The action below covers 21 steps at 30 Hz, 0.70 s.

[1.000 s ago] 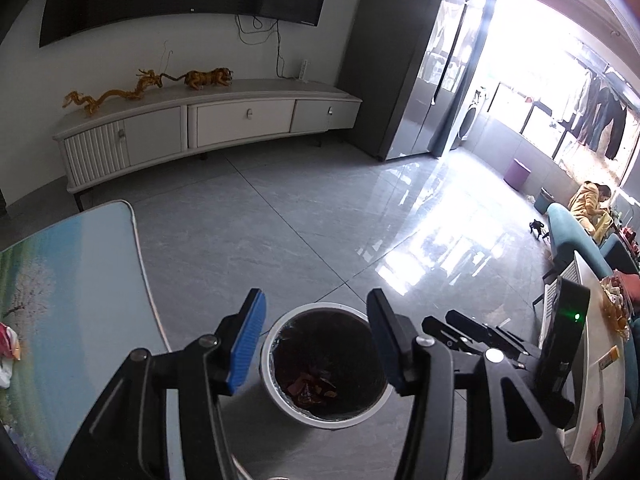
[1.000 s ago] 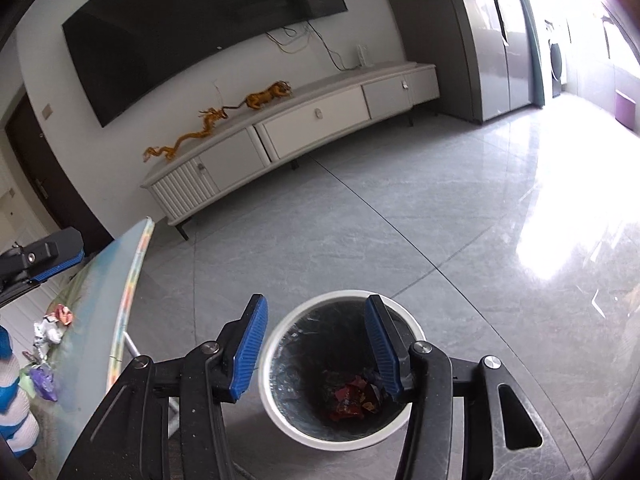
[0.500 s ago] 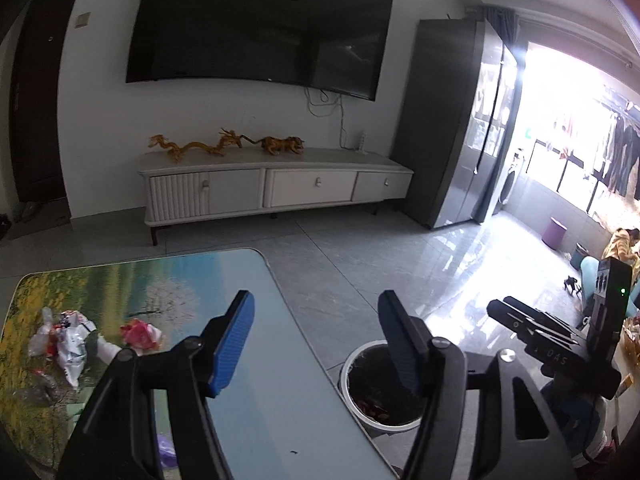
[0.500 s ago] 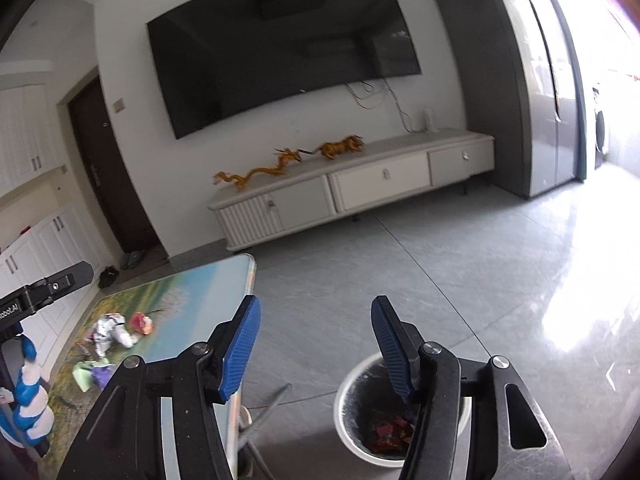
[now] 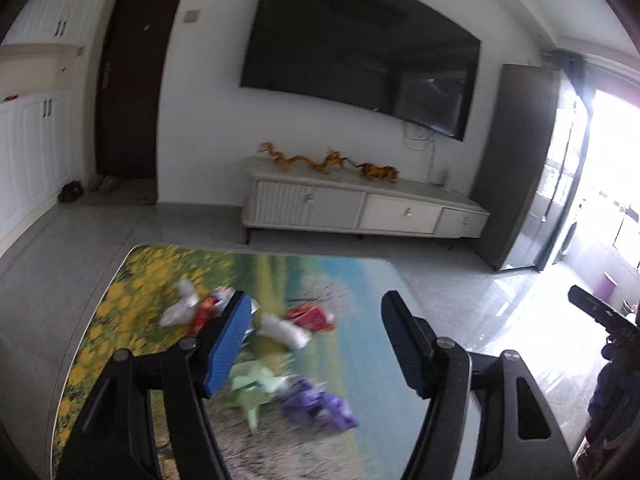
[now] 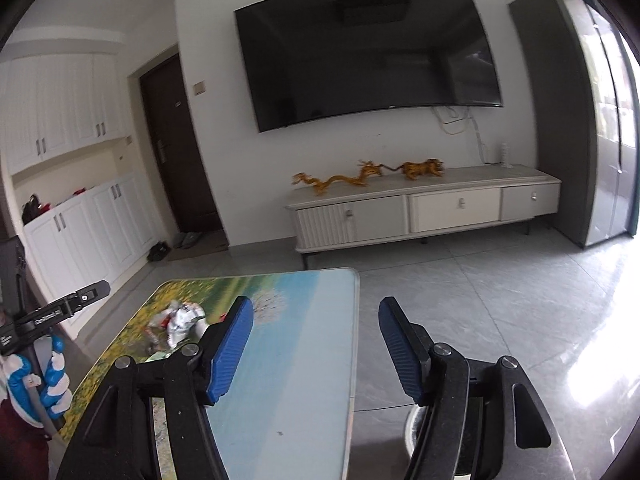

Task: Collect trash
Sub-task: 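Move both tools back over the table toward the green and purple bags, then grasp the green plastic bag with the left tool while the right tool grasps the purple bag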

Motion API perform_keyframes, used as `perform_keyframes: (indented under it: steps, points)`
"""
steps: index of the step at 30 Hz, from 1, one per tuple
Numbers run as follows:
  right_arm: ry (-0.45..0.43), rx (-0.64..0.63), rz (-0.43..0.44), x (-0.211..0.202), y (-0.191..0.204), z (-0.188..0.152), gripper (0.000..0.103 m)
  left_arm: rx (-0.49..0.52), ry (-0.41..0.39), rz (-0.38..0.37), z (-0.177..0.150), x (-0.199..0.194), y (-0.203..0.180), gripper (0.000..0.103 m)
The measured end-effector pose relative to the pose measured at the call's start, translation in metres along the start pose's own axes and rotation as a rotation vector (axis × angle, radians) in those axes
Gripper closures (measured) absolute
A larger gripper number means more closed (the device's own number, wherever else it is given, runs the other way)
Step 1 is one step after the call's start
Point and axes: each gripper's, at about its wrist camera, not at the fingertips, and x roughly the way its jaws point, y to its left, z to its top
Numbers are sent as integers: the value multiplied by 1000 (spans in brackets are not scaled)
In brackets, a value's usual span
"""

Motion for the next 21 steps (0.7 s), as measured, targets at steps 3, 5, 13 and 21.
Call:
perform_keyframes:
  steps: [3,5,13,21]
  points:
    - [47,-38,48,23,25,-6,37,-44,45,23,-15,8,24,37]
    - [79,-53,80,39,37,-12,37,-55,73,31,-25,17,35,37]
    - [193,-92,181,91,70,-41,37,-113,185,45,-55,66,49,37]
    - [302,-137,294,130,93,-71,34,-144,293,39,-79,114,60,37]
